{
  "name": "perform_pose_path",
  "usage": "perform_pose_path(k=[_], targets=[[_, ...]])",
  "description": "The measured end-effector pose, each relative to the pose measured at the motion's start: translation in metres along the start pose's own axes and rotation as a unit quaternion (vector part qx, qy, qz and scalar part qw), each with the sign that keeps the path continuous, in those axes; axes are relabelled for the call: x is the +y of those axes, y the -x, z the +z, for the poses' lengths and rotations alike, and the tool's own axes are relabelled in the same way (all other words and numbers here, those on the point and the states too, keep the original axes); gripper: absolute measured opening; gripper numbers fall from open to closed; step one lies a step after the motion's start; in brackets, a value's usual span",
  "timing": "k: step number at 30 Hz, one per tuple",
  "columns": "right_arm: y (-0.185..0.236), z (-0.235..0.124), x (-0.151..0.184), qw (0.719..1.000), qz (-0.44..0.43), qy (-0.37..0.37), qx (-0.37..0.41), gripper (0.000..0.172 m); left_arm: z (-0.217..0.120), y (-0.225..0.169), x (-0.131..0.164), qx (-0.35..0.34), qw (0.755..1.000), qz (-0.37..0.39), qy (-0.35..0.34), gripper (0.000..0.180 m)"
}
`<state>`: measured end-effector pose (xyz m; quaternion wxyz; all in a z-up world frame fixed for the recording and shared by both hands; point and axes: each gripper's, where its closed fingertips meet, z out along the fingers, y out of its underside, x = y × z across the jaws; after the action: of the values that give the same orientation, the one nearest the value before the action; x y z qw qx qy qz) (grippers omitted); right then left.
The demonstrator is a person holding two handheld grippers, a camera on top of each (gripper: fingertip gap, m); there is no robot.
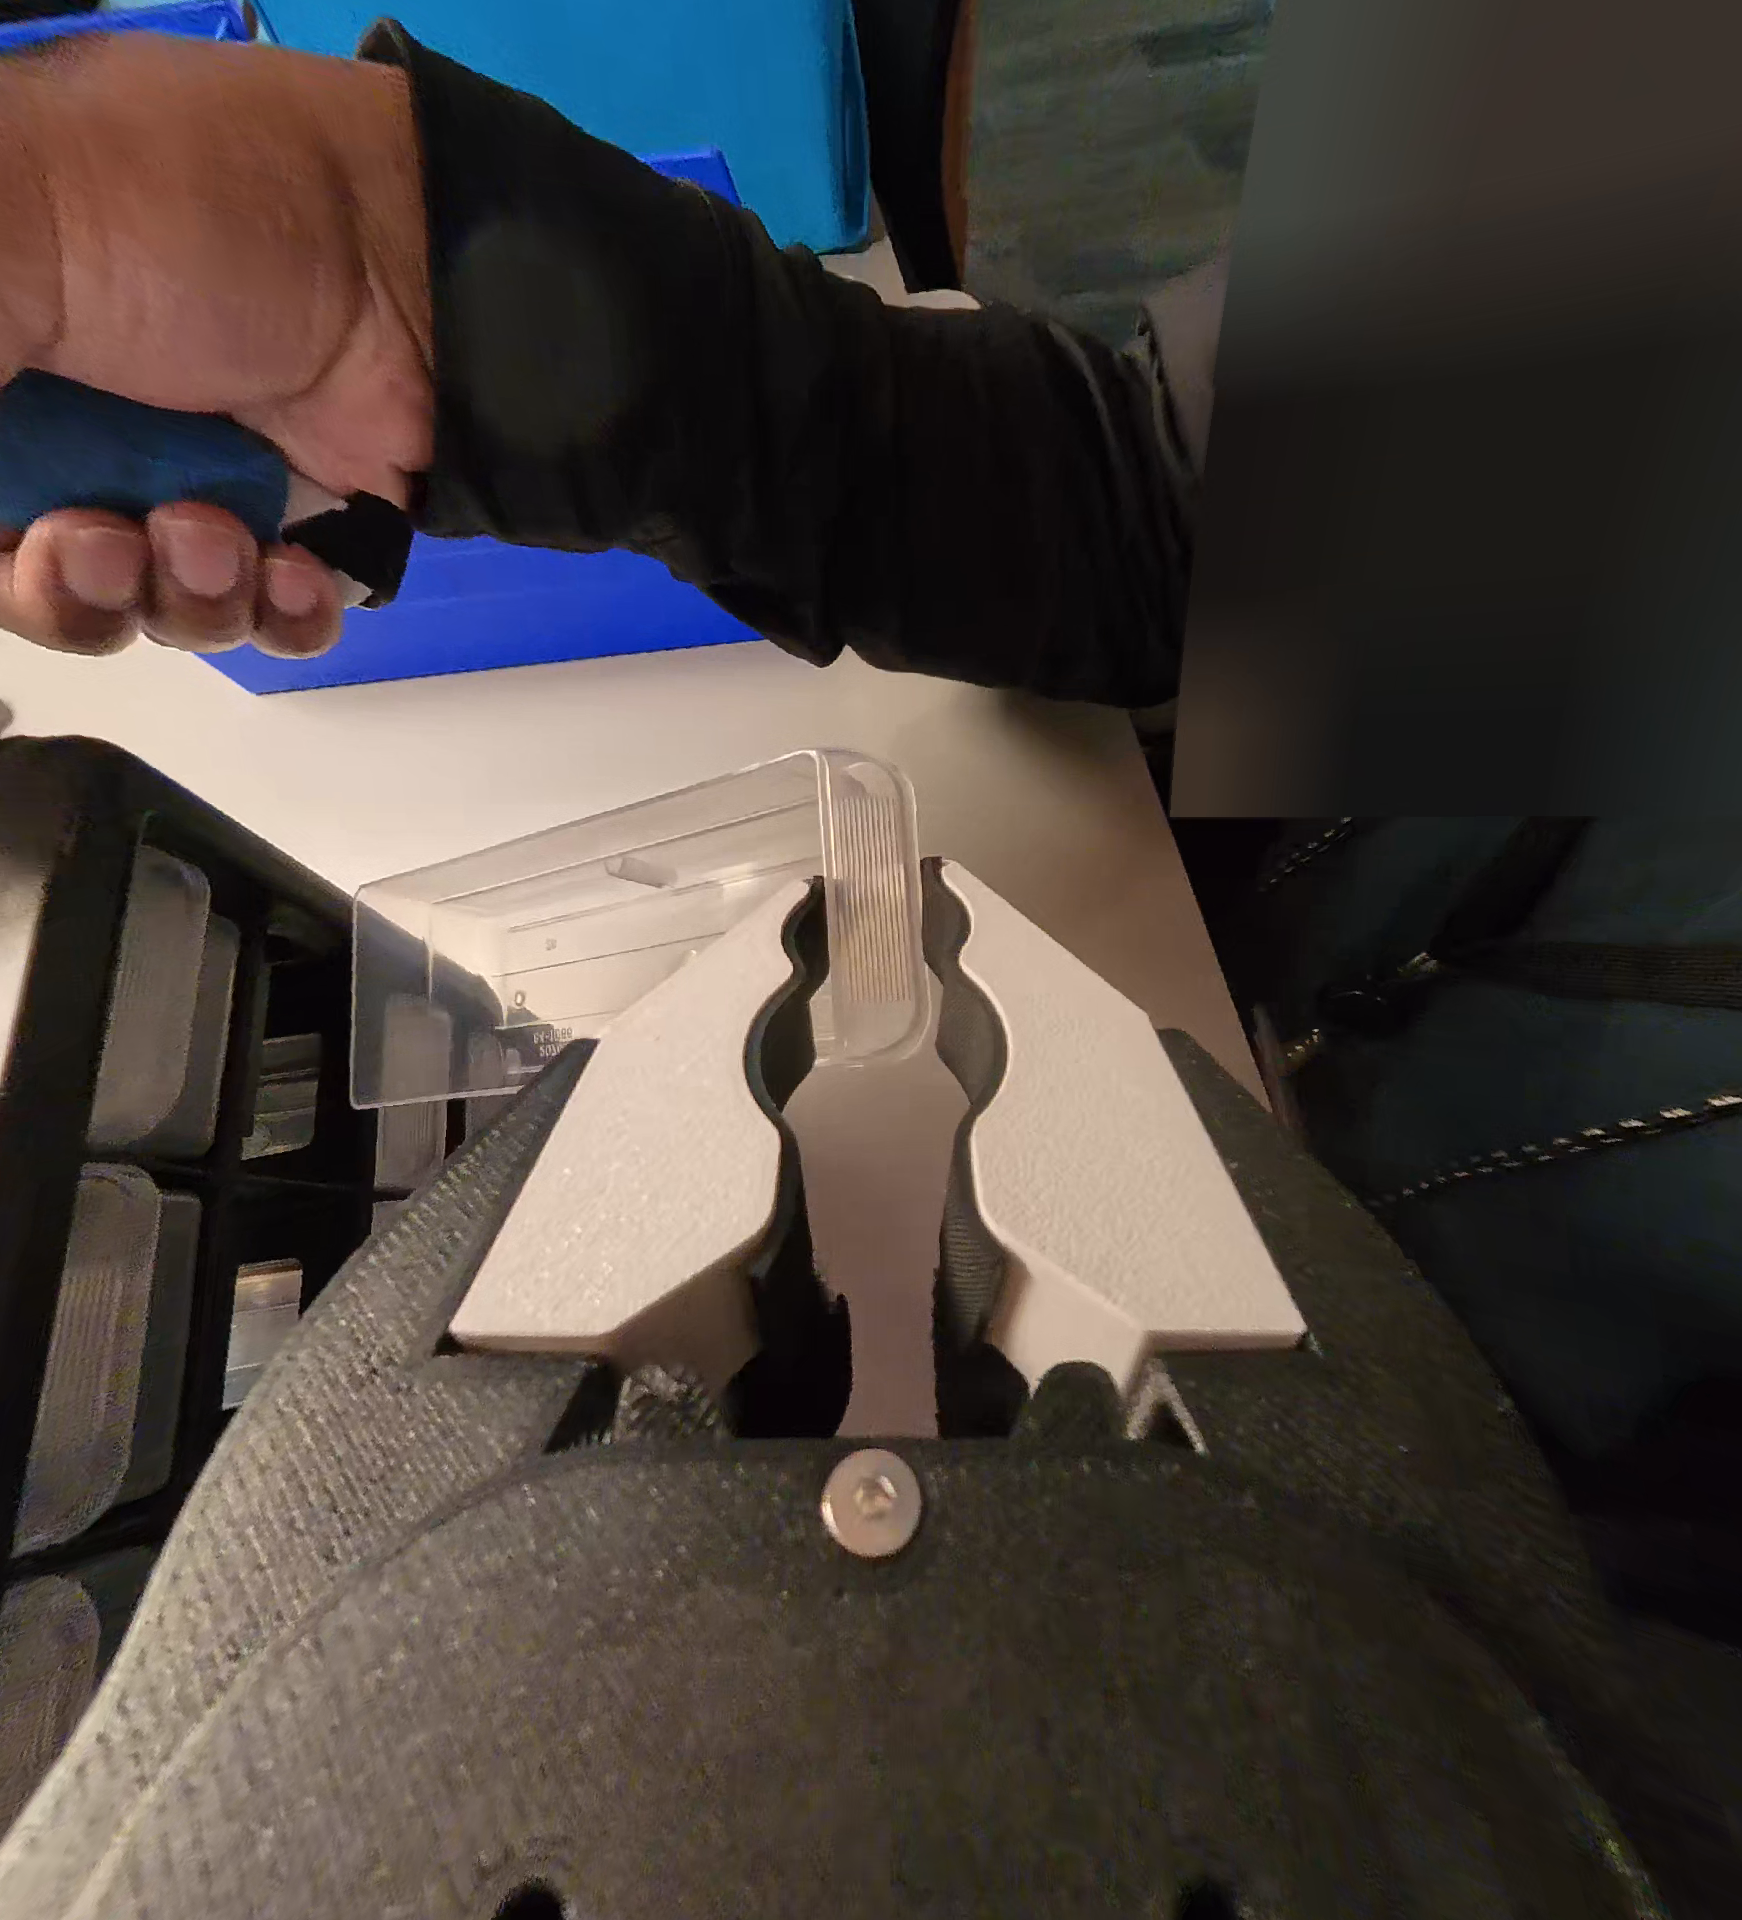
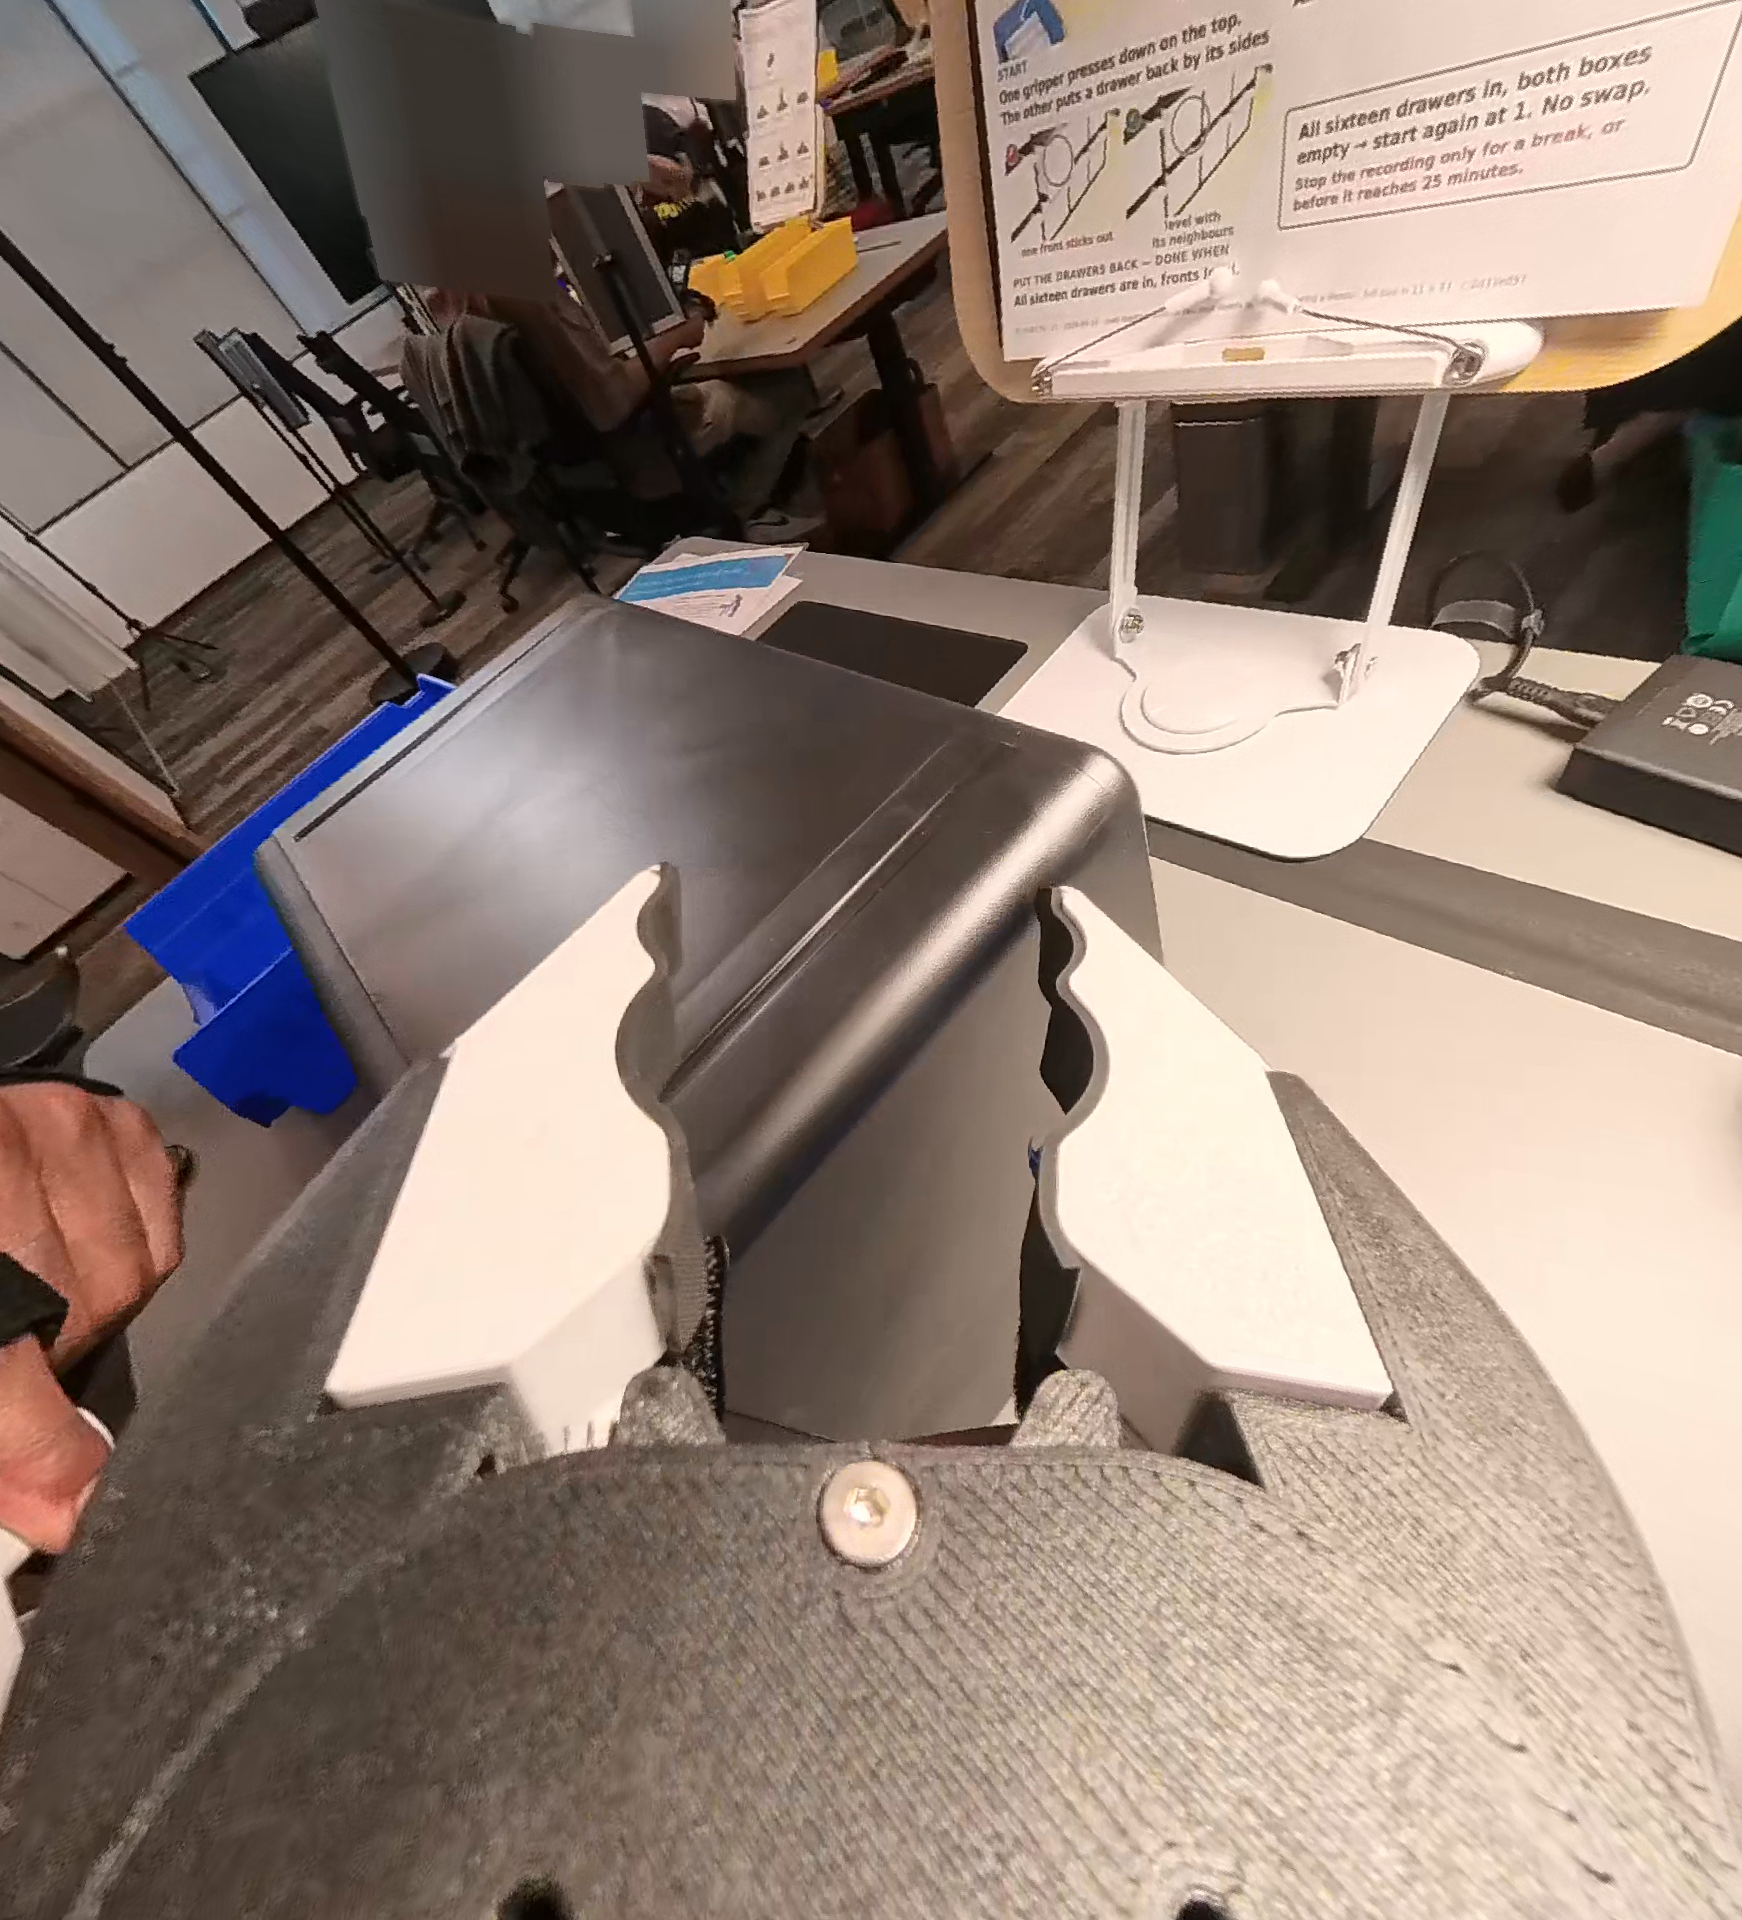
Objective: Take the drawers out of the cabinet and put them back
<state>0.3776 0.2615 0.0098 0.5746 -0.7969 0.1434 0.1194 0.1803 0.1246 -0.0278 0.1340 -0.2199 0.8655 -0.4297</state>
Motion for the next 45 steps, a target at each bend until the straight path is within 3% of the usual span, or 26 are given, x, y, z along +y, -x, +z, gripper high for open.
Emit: perform_pose_path(k=[10, 26, 45], targets=[[0.005, -0.004, 0.006, 1.0, 0.014, 0.005, -0.027, 0.07, -0.014, 0.008, -0.008, 0.001, 0.999, -0.028, 0.021, 0.017], [0.005, -0.006, 0.006, 0.998, 0.04, -0.005, -0.048, 0.069, -0.023, 0.01, -0.005, -0.019, 0.999, -0.013, 0.046, 0.017], [0.005, -0.006, 0.004, 0.998, 0.041, -0.009, -0.051, 0.07, -0.009, 0.031, 0.002, -0.028, 0.995, 0.01, 0.092, 0.017]])
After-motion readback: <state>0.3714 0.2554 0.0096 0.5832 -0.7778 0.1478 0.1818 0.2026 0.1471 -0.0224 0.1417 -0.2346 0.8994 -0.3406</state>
